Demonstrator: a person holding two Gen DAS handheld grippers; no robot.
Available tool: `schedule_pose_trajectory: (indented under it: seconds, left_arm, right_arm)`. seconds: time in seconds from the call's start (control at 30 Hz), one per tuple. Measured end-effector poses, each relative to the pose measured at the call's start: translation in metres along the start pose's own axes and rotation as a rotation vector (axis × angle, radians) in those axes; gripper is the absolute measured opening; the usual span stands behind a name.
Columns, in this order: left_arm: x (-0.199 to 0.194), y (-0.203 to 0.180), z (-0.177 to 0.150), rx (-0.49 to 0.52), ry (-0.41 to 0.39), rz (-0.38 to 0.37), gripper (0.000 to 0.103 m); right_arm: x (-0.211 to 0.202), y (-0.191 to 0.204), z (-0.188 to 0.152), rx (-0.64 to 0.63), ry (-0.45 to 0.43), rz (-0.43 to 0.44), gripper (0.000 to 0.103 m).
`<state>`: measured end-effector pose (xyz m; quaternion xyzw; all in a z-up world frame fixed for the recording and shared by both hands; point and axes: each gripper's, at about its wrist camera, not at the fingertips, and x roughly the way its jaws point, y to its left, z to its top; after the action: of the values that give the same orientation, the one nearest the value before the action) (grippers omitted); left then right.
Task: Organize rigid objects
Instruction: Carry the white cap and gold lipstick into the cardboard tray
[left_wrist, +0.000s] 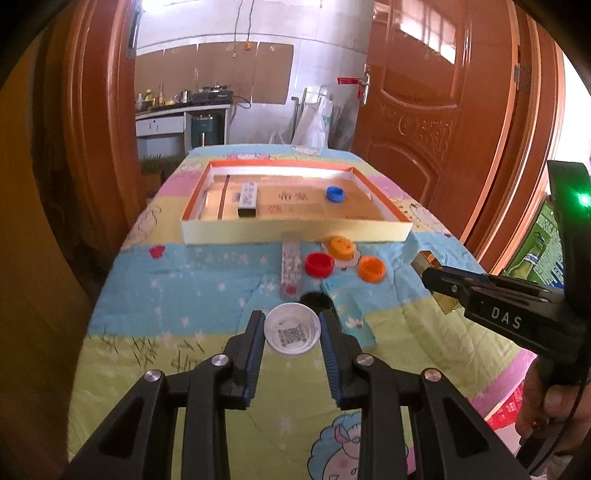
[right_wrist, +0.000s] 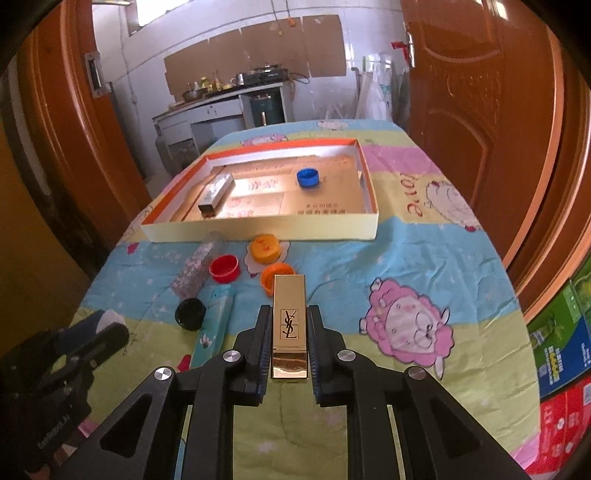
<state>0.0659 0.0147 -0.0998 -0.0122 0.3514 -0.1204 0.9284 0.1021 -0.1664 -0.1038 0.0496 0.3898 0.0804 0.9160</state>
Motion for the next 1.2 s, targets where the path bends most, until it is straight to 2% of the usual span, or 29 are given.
schedule_pose_trajectory:
  seconds: [0.73,1.0,1.2]
  left_arm:
    - [0.007,0.002,0.077,0.022,-0.072,0.047,0.031]
    - [0.029,0.006,0.102,0.032,-0.056,0.056,0.031]
    - [0.050,0.006,0.119,0.029,-0.030,0.030,0.031]
  right_arm:
    - [-0.006,-0.010,0.057,-0.106,-0.069,0.002,0.018]
    - [0.009,-0.022,0.079,-0.113,-0.056,0.015,0.018]
    - [0.021,-0.036,0.100,-0.106,-0.055,0.019,0.018]
